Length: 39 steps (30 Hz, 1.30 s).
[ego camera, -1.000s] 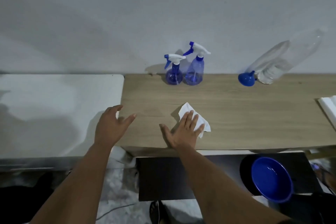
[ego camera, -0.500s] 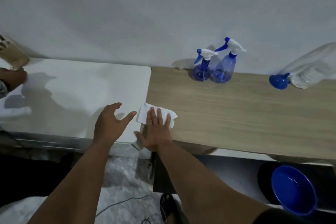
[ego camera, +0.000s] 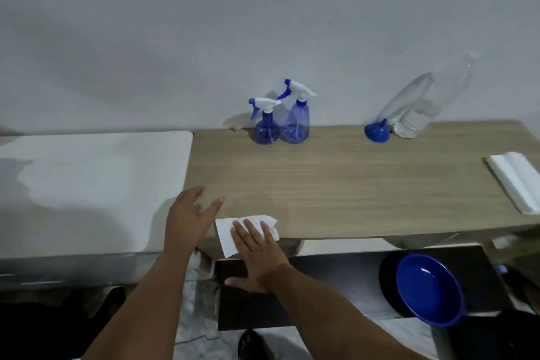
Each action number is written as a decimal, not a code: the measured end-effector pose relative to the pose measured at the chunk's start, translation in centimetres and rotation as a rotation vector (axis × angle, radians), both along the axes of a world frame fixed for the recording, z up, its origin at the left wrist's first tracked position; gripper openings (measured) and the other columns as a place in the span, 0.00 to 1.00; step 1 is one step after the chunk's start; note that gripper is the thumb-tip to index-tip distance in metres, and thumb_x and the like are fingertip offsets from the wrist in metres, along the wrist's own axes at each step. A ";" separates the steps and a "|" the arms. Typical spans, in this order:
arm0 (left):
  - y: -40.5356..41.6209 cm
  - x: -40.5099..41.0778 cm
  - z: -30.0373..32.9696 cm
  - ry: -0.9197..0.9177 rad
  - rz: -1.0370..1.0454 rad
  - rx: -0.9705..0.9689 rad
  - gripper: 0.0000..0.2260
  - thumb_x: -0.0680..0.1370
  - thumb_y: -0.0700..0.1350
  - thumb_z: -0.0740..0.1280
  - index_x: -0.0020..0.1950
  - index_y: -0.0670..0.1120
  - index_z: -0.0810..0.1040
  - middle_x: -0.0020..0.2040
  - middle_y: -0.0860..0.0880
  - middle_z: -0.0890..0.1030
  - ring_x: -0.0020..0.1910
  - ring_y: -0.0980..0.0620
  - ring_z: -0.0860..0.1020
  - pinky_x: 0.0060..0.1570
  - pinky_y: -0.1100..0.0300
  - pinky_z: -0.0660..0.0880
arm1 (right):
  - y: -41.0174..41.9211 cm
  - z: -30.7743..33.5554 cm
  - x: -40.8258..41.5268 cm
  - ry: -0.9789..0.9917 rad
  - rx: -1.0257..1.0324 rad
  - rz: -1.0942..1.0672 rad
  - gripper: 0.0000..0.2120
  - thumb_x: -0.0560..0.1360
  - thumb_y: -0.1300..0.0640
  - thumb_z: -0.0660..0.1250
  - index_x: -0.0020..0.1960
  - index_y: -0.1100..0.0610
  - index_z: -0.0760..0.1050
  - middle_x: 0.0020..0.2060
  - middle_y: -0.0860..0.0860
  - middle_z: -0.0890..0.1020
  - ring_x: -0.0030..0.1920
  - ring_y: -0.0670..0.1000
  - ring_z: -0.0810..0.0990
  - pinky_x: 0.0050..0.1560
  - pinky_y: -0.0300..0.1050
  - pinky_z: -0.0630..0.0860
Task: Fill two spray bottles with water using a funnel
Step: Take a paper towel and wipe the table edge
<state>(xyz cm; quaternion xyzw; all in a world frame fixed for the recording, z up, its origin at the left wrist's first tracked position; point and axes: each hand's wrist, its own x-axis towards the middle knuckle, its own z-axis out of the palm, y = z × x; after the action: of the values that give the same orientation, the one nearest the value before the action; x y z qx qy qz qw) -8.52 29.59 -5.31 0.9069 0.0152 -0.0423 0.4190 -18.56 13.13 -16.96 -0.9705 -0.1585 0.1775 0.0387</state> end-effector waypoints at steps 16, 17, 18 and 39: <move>-24.8 -12.8 -1.2 0.032 -0.035 -0.001 0.27 0.74 0.60 0.74 0.68 0.49 0.78 0.64 0.54 0.80 0.64 0.54 0.78 0.61 0.59 0.72 | -34.1 1.7 -12.4 0.095 0.040 -0.350 0.58 0.74 0.20 0.54 0.85 0.57 0.33 0.83 0.52 0.30 0.84 0.55 0.30 0.82 0.66 0.34; -26.1 -13.3 -1.3 0.042 -0.043 -0.007 0.27 0.74 0.61 0.74 0.69 0.49 0.78 0.64 0.55 0.79 0.64 0.55 0.77 0.62 0.58 0.72 | -36.2 2.0 -13.2 0.098 0.038 -0.389 0.58 0.74 0.20 0.54 0.85 0.56 0.33 0.83 0.51 0.31 0.84 0.54 0.31 0.82 0.65 0.33; -27.3 -13.8 -1.3 0.047 -0.054 -0.014 0.28 0.74 0.61 0.74 0.69 0.50 0.77 0.64 0.55 0.79 0.64 0.55 0.77 0.63 0.57 0.73 | -38.3 2.2 -14.0 0.107 0.038 -0.427 0.59 0.74 0.20 0.55 0.85 0.56 0.32 0.83 0.51 0.31 0.84 0.54 0.31 0.82 0.64 0.33; -22.8 -12.6 0.7 0.020 -0.015 0.044 0.26 0.74 0.61 0.74 0.68 0.51 0.78 0.64 0.56 0.79 0.61 0.58 0.77 0.58 0.64 0.68 | -30.7 0.8 -13.6 0.104 -0.015 -0.449 0.70 0.67 0.16 0.56 0.82 0.65 0.29 0.81 0.62 0.28 0.81 0.68 0.27 0.80 0.68 0.33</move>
<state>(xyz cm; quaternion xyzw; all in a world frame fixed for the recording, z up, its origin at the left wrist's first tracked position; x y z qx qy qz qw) -21.08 6.76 -4.56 0.9154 0.0136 -0.0543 0.3986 -32.12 -17.54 -16.17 -0.9712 0.0652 0.2155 0.0783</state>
